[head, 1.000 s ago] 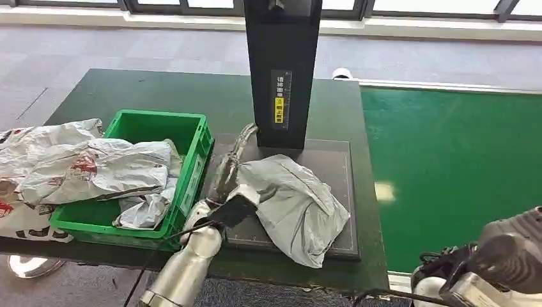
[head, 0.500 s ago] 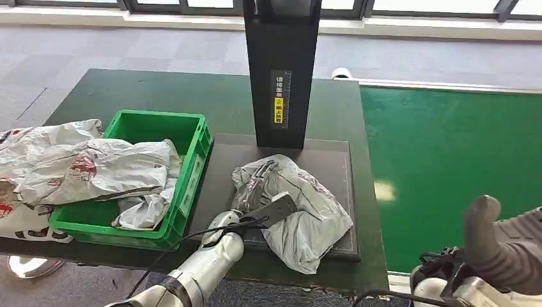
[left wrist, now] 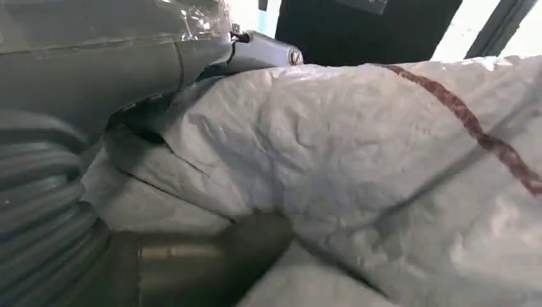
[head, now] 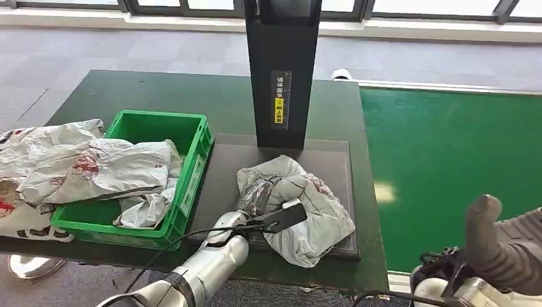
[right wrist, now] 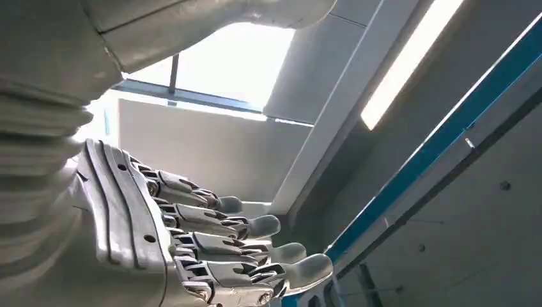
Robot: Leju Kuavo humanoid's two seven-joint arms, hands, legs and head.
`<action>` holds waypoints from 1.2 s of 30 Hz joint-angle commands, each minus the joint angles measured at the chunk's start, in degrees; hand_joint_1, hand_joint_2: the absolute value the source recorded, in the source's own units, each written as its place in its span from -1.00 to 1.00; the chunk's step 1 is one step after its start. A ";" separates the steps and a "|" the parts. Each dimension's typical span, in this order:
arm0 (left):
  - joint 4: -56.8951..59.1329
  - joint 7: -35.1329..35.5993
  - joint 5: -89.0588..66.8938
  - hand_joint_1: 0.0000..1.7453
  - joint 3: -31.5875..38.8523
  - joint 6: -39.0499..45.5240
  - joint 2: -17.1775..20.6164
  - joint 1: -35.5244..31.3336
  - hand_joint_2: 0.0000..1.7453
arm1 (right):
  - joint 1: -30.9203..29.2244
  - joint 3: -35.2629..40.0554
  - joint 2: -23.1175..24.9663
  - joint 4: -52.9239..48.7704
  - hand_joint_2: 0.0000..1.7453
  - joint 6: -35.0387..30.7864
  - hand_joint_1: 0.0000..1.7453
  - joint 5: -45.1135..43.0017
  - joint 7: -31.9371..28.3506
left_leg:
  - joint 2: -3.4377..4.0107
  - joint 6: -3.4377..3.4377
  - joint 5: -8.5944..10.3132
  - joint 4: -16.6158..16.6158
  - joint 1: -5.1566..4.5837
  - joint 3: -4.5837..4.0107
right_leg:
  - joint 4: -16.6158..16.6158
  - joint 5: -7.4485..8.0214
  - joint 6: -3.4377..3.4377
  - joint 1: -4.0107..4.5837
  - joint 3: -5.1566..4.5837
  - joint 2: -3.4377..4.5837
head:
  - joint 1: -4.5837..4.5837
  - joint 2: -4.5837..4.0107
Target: Moved the parcel from conveyor to table for the left to box.
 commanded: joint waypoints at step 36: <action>-62.62 -10.87 -17.99 1.00 32.55 17.27 0.48 14.02 1.00 | 1.76 -1.78 1.29 -1.07 1.00 0.04 -1.00 -0.49 0.19 | 0.18 -0.04 0.04 -0.08 0.05 -0.22 | -0.09 0.04 -0.03 0.07 -0.31 0.17 | 0.00 0.00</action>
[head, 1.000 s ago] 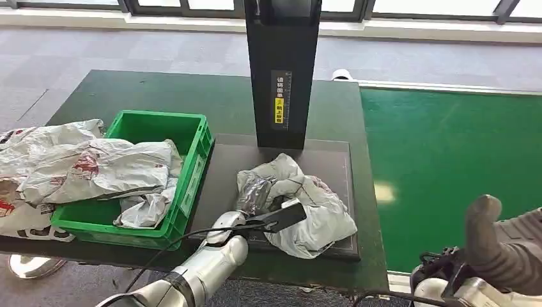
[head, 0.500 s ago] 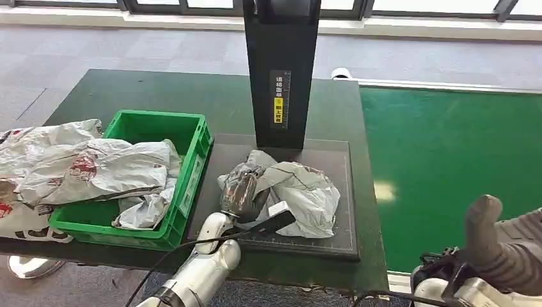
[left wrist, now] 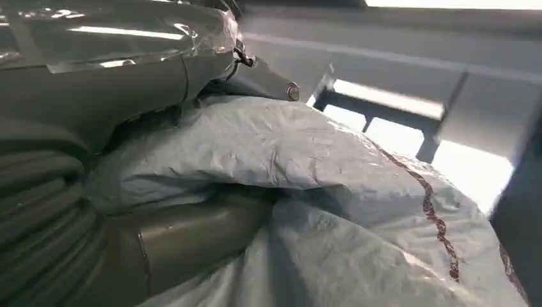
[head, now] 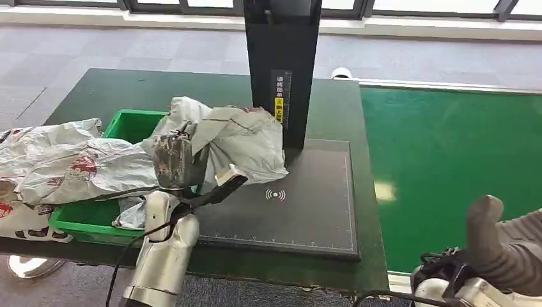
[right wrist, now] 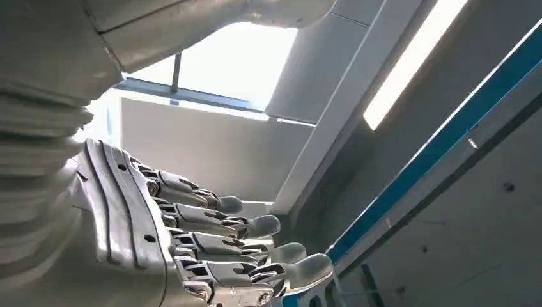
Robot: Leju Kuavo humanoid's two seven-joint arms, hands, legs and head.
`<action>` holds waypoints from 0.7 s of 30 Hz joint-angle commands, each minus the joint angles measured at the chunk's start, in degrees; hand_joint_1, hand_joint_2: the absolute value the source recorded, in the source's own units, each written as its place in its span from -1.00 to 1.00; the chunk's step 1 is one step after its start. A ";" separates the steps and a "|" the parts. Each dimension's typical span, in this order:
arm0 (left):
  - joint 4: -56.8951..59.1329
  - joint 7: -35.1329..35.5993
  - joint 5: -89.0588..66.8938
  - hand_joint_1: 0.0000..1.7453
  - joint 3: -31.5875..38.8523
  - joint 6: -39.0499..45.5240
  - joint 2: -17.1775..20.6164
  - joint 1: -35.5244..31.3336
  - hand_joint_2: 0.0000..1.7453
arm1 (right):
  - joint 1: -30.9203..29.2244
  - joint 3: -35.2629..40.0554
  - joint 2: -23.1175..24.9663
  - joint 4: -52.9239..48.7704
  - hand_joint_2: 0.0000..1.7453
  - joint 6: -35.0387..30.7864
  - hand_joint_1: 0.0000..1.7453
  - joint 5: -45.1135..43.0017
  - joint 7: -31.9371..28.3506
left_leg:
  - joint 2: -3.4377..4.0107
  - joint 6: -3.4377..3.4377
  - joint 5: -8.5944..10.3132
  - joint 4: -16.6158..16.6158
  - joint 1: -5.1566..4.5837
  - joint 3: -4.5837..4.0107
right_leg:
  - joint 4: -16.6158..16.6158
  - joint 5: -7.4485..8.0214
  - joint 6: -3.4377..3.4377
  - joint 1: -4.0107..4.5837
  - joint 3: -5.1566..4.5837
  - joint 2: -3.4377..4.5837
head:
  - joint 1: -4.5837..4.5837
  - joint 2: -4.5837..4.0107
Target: Moved the parcel from conveyor to table for the left to box.
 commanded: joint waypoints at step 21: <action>6.33 -14.56 -0.51 1.00 52.82 0.11 -0.70 -13.95 1.00 | 2.58 -0.02 1.33 -0.45 1.00 0.04 -1.00 -0.37 0.17 | -0.12 -0.06 0.08 -0.09 0.08 0.04 | -0.12 0.03 -0.05 0.09 0.06 -0.15 | -0.02 0.00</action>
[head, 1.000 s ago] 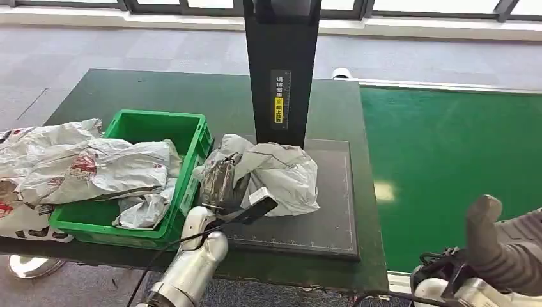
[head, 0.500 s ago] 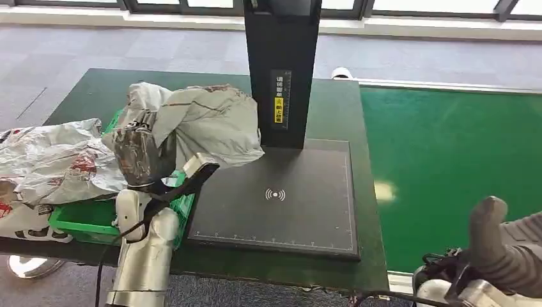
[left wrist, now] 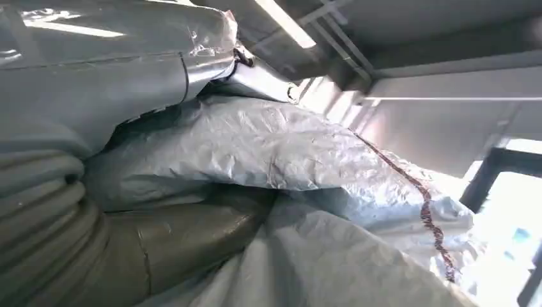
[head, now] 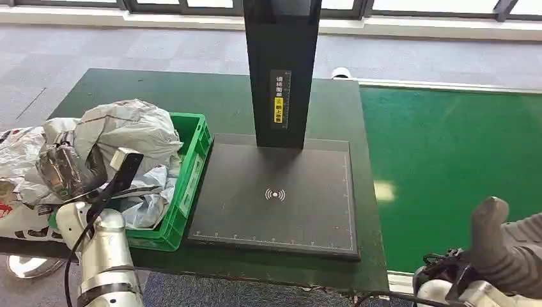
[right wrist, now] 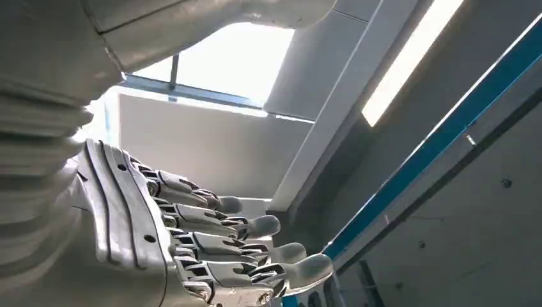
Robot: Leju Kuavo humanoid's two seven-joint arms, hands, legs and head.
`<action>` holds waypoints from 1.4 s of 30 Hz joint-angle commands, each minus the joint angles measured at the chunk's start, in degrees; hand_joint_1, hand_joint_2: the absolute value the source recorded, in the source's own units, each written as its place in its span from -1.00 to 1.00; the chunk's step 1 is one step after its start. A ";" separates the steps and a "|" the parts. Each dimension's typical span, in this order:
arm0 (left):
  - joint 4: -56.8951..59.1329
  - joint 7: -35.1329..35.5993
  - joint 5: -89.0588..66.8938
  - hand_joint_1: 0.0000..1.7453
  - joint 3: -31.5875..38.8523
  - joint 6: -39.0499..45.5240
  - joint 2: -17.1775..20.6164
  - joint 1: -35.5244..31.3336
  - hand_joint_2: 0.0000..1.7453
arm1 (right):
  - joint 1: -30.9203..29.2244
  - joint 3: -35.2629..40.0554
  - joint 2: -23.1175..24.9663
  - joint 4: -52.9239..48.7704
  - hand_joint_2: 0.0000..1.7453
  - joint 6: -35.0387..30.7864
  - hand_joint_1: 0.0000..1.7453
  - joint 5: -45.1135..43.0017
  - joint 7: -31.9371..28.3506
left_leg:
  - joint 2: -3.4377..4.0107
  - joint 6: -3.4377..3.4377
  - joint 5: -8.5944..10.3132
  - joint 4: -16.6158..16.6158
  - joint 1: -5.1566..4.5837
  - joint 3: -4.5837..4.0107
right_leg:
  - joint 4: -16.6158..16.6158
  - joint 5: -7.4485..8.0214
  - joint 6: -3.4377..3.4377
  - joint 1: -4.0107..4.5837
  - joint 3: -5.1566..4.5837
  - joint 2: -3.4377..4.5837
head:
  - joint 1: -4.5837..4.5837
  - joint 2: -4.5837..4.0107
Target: Moved the parcel from conveyor to table for the left to box.
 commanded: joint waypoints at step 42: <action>7.57 -1.37 10.75 -1.00 0.13 0.11 -0.77 -2.81 -1.00 | 3.87 -1.91 1.33 -0.38 1.00 0.04 -1.00 -0.91 0.20 | -0.10 0.02 0.00 -0.04 0.02 0.02 | -0.09 0.00 0.01 0.01 0.08 -0.13 | 0.00 0.00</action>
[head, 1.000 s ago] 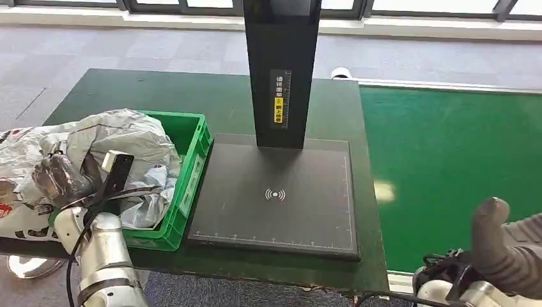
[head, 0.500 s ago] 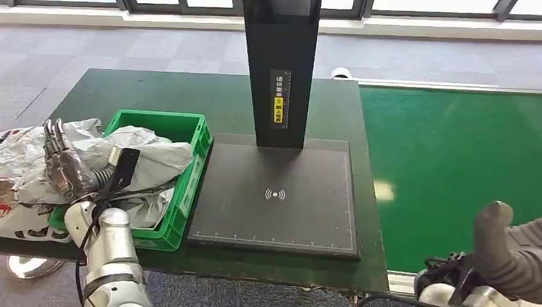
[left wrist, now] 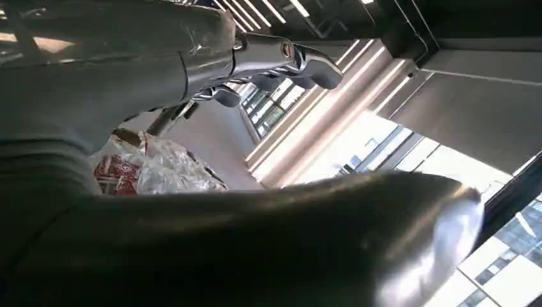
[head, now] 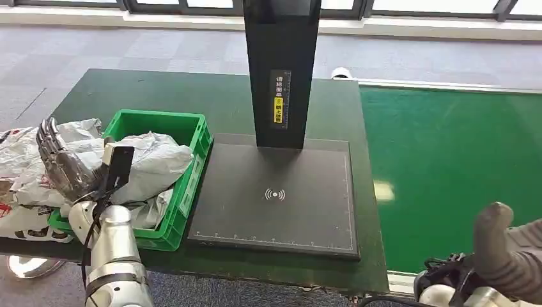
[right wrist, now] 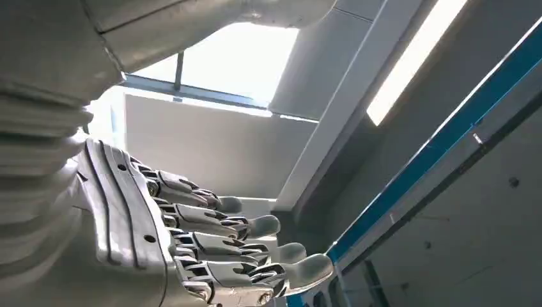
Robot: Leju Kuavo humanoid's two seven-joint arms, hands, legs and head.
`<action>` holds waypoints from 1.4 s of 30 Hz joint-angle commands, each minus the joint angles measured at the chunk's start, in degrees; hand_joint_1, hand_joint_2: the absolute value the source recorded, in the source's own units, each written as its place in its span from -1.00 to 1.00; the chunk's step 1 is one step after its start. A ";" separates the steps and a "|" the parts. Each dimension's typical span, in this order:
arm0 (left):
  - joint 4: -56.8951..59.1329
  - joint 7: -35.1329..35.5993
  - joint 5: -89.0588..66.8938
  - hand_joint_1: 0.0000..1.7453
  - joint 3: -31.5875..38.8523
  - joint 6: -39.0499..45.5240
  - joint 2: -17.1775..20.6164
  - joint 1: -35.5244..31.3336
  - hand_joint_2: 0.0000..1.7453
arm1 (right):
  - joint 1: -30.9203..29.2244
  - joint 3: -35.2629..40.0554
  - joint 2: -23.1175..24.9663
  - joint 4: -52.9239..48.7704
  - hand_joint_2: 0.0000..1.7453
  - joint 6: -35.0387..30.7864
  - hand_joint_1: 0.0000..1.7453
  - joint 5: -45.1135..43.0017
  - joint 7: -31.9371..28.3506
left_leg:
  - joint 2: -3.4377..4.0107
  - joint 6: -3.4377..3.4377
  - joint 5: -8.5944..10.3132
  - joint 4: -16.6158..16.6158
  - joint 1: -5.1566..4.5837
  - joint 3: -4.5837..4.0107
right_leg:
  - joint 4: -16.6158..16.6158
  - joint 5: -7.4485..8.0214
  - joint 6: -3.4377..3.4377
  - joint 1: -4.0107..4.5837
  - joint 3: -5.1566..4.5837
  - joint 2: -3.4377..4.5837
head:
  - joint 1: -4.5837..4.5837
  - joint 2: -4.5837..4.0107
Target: Moved the parcel from conveyor to table for the left to box.
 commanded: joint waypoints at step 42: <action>-16.33 -1.75 63.70 -1.00 -63.33 -34.69 0.45 21.66 1.00 | -8.51 23.46 -2.41 41.00 1.00 11.03 -1.00 -19.85 0.17 | -0.05 0.05 0.04 -0.31 0.05 0.18 | -0.34 0.08 0.04 0.03 0.31 -0.02 | 0.02 0.00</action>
